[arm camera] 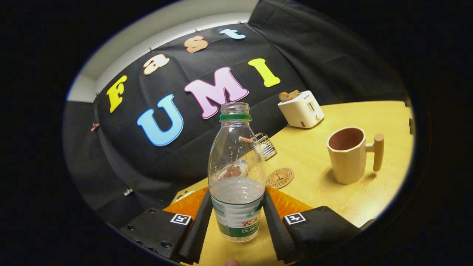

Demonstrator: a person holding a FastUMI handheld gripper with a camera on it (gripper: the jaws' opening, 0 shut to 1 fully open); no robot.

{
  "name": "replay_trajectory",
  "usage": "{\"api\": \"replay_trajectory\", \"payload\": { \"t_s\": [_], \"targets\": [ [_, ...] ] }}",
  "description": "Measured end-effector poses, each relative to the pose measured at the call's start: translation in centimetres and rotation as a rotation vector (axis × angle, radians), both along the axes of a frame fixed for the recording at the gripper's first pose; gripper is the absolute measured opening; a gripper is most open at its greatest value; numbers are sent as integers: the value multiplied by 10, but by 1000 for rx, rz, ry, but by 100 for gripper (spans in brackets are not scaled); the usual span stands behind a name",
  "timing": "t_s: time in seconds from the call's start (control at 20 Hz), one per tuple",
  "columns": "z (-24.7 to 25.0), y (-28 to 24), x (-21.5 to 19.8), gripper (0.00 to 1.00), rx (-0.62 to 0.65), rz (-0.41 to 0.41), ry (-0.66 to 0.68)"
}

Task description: Take the bottle from table, then pour the juice into the cup, finally place the bottle on the coaster

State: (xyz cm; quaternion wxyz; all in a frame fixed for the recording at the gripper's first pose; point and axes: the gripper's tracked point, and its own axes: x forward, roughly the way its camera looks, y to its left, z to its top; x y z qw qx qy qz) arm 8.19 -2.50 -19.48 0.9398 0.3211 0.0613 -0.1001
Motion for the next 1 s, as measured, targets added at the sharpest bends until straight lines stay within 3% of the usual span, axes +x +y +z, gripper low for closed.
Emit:
{"api": "replay_trajectory", "payload": {
  "t_s": [1.0],
  "targets": [
    [-7, -53, 8, 75, 576, -134, -24]
  ]
}}
